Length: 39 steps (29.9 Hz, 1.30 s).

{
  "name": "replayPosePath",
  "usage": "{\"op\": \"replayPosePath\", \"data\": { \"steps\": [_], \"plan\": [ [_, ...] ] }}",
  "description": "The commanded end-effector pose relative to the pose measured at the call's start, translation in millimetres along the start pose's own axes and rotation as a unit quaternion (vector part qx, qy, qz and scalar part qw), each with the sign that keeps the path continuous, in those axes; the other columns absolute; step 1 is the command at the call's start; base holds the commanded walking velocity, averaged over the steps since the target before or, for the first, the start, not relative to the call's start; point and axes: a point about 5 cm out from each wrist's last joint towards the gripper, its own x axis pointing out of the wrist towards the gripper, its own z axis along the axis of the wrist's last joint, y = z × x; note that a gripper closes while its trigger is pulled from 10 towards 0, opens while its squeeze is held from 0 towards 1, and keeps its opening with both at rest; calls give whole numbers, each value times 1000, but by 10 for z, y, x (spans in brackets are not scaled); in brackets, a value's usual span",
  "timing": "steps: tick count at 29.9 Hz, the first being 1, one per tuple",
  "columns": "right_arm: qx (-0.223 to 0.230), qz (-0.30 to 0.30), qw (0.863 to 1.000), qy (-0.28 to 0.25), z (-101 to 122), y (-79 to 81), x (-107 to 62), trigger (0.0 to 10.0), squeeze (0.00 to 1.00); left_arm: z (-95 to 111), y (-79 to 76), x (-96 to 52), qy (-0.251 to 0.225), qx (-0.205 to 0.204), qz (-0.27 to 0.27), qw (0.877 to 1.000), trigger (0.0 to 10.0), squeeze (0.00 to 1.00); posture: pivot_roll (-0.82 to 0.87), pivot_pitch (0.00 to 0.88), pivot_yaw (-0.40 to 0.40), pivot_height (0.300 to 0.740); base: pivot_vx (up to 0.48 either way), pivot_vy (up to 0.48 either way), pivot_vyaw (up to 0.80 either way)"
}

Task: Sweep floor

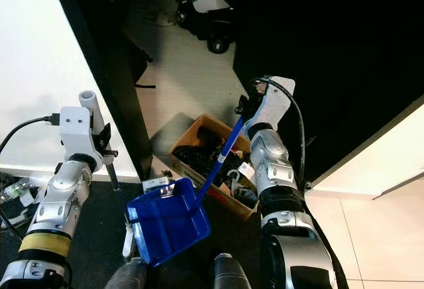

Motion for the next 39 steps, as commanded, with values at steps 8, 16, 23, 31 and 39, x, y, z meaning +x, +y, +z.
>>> {"op": "replayPosePath", "data": {
  "steps": [8, 16, 23, 31, 39],
  "plan": [
    [10, -3, 1000, 7, -44, -11, -36, 10000, 0, -3, -69, -8, -7, -11, -12, 1000, 10000, 0, 2, 122, -37, 740, -362, 0, 0],
    [9, -4, 1000, 8, -52, -21, -48, 10000, 0, -2, -74, -8, -8, -11, -14, 1000, 10000, 0, 2, 118, -36, 740, -358, 0, 0],
    [9, -2, 1000, 9, -56, -8, -49, 10000, 0, -12, -74, -20, -7, -10, -15, 1000, 10000, 0, 1, 110, -38, 740, -359, 0, 0],
    [9, -1, 1000, 9, -58, -2, -56, 10000, 0, -11, -71, -21, -7, -10, -15, 1000, 10000, 0, 1, 110, -36, 740, -357, 0, 0],
    [7, -4, 1000, 16, -87, -16, -63, 10000, 0, -39, -62, -12, 4, -8, -13, 1000, 10000, 0, 2, 115, -32, 740, -208, 0, 0]
  ]
}}
